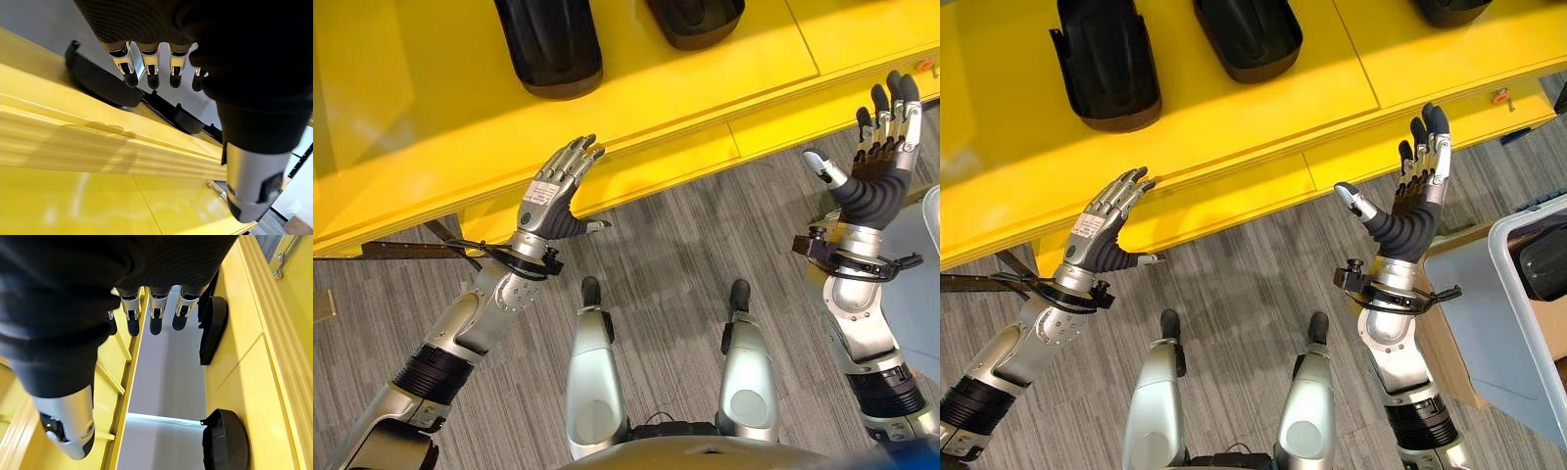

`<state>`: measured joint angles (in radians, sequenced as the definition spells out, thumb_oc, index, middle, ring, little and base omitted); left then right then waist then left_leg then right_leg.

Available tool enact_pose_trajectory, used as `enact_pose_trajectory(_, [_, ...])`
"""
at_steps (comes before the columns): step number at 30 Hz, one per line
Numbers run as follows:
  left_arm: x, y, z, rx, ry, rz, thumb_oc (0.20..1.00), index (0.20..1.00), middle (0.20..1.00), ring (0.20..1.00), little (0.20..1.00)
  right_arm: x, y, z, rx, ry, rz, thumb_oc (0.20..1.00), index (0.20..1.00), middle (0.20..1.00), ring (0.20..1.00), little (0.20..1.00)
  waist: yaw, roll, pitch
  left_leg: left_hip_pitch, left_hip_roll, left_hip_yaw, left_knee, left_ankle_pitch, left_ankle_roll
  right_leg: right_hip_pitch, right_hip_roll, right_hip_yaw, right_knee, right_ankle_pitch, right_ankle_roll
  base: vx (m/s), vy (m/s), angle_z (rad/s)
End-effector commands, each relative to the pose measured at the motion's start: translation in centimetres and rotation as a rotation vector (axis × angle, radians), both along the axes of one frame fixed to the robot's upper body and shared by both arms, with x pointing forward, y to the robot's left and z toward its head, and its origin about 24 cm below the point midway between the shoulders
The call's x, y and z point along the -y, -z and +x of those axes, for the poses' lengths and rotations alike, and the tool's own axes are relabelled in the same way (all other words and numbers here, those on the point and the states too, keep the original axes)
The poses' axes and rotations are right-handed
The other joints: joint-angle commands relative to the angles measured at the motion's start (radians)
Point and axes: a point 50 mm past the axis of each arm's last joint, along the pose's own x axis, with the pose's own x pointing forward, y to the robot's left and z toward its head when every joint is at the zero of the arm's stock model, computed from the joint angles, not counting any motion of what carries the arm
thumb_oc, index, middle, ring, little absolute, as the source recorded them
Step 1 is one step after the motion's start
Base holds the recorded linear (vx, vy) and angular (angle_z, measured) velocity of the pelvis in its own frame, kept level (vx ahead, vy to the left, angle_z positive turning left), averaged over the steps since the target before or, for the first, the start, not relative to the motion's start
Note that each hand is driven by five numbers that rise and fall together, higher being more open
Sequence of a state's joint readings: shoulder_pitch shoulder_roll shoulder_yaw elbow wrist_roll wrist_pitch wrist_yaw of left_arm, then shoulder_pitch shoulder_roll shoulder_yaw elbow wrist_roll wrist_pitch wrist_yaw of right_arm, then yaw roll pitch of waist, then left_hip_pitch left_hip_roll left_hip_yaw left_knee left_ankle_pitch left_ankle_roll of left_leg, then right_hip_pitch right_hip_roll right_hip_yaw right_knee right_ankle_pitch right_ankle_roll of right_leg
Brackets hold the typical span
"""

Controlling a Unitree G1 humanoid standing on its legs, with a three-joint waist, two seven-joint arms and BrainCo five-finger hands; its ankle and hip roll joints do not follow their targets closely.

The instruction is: Move parts from the plastic box to the shelf.

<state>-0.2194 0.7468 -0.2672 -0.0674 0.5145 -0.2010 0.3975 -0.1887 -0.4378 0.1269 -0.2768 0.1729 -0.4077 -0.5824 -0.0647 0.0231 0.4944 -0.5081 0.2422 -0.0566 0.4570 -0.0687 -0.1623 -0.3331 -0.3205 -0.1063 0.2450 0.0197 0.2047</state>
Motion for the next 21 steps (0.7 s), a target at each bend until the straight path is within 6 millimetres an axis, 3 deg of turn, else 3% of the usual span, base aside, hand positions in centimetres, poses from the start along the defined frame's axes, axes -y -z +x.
enact_pose_trajectory(1, [-0.7,-1.7,0.3,0.113,-0.053,-0.007,1.000,1.000,1.000,1.000,1.000,0.9,-2.0,-1.0,0.127,0.039,0.043,1.000,1.000,1.000,1.000,1.000,-0.001,-0.028,-0.009,0.036,-0.034,0.051,-0.065,0.037,0.060,0.001,-0.014,-0.001,0.185,-0.156,-0.075,0.02,-0.012,-0.03])
enact_pose_trajectory(9, [-1.7,-1.9,2.0,0.128,-0.162,-0.075,1.000,1.000,1.000,1.000,1.000,0.8,-1.6,-0.8,0.102,0.024,0.074,1.000,1.000,1.000,1.000,1.000,-0.006,-0.039,-0.031,0.017,-0.031,0.051,-0.052,0.031,0.058,-0.015,-0.014,0.006,0.193,-0.156,-0.078,0.00,0.000,0.00])
enact_pose_trajectory(21, [-2.6,-3.1,4.6,0.154,-0.269,-0.039,1.000,1.000,1.000,1.000,1.000,0.5,-1.4,-0.6,0.081,-0.012,0.077,1.000,1.000,1.000,1.000,1.000,-0.019,-0.047,-0.053,-0.008,-0.030,0.046,-0.041,0.030,0.054,-0.036,-0.010,0.007,0.212,-0.166,-0.081,0.00,0.000,0.00])
